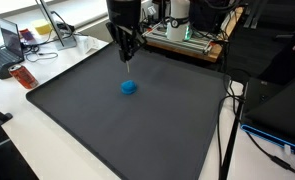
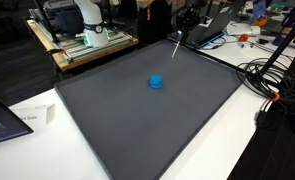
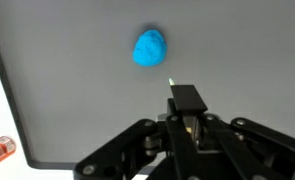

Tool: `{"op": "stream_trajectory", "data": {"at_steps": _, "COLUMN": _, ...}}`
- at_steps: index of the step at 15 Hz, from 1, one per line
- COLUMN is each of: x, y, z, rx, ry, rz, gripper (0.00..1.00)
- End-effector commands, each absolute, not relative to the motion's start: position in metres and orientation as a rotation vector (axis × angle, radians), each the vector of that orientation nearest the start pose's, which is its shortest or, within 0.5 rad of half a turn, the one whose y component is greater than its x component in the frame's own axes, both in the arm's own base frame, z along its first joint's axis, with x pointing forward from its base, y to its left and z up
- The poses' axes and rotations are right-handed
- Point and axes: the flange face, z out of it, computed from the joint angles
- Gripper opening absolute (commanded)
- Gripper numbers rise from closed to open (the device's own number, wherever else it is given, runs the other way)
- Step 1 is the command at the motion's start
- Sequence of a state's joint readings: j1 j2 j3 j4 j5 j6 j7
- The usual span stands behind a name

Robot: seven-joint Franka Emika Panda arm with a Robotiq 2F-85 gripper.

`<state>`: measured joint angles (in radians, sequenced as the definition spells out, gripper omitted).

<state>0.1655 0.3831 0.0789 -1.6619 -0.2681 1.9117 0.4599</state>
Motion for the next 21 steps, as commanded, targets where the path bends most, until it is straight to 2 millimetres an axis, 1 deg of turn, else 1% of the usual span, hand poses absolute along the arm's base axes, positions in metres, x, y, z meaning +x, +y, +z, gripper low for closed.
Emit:
{"op": "stream_trajectory", "data": {"at_steps": 1, "x": 0.656, "y": 0.141, "z": 0.358, "rx": -3.439, "ry": 0.256, "rz": 0.133, "gripper": 0.03}}
{"op": "stream_trajectory", "data": {"at_steps": 6, "x": 0.673, "y": 0.159, "z": 0.323, "rx": -3.499, "ry": 0.264, "rz": 0.246, "gripper": 0.03}}
{"op": "stream_trajectory", "data": {"at_steps": 10, "x": 0.683, "y": 0.176, "z": 0.296, "rx": -3.578, "ry": 0.257, "rz": 0.315, "gripper": 0.03}}
{"op": "stream_trajectory", "data": {"at_steps": 13, "x": 0.690, "y": 0.183, "z": 0.277, "rx": -3.641, "ry": 0.246, "rz": 0.358, "gripper": 0.03}}
{"op": "stream_trajectory", "data": {"at_steps": 18, "x": 0.700, "y": 0.193, "z": 0.254, "rx": -3.718, "ry": 0.233, "rz": 0.387, "gripper": 0.03}}
{"op": "stream_trajectory", "data": {"at_steps": 21, "x": 0.702, "y": 0.201, "z": 0.240, "rx": -3.766, "ry": 0.214, "rz": 0.399, "gripper": 0.03}}
